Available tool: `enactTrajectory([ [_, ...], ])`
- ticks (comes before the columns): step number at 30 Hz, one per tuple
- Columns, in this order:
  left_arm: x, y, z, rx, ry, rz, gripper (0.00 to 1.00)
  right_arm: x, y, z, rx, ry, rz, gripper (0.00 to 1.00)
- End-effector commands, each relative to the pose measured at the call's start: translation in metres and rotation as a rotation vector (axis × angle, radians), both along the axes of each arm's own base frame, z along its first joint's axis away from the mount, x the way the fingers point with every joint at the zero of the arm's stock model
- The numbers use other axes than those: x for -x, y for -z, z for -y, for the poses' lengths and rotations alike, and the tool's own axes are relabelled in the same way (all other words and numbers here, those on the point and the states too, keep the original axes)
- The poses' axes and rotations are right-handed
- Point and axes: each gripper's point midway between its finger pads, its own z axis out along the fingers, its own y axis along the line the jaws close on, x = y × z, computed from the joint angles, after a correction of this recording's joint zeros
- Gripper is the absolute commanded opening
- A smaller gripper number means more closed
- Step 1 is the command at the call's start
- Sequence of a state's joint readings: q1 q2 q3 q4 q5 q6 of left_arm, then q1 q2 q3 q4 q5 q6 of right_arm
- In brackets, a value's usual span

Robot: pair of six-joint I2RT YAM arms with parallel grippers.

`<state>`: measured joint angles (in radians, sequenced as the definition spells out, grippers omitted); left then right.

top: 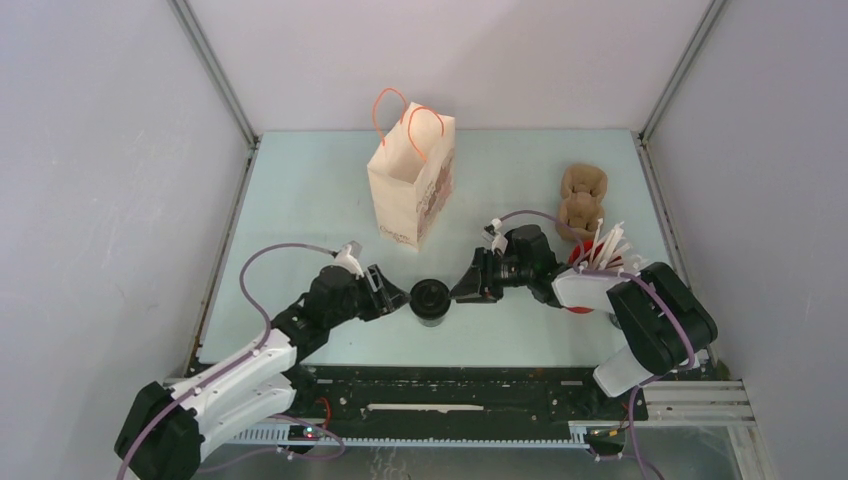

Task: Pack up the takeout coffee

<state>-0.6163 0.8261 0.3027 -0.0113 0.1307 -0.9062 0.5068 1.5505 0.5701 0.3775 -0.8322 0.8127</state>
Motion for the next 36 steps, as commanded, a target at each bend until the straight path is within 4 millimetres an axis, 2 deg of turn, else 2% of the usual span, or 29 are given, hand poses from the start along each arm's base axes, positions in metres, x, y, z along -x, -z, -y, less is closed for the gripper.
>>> enactTrajectory([
  [1,-0.008,-0.026,-0.001,-0.015,0.005,0.061,0.64,-0.008,-0.018,-0.001,-0.013,-0.008,0.060,0.54],
  [9,-0.014,-0.028,-0.008,-0.009,-0.025,0.055,0.63,-0.015,-0.031,0.001,-0.033,-0.002,0.077,0.58],
  [15,-0.016,-0.024,-0.009,-0.008,-0.025,0.048,0.62,-0.018,-0.029,-0.003,-0.037,-0.008,0.067,0.57],
  [22,-0.013,-0.026,-0.005,0.020,0.001,0.060,0.69,-0.017,-0.021,-0.008,-0.031,-0.020,0.040,0.51],
  [28,-0.010,-0.023,-0.001,0.029,0.021,0.048,0.73,-0.015,-0.014,-0.011,-0.028,-0.031,0.026,0.50],
  [31,-0.010,-0.021,-0.002,0.028,0.016,0.044,0.73,-0.015,-0.016,-0.012,-0.030,-0.030,0.029,0.50],
  [36,-0.008,-0.009,-0.001,0.016,0.024,0.012,0.66,-0.015,-0.018,-0.012,-0.029,-0.031,0.031,0.50],
])
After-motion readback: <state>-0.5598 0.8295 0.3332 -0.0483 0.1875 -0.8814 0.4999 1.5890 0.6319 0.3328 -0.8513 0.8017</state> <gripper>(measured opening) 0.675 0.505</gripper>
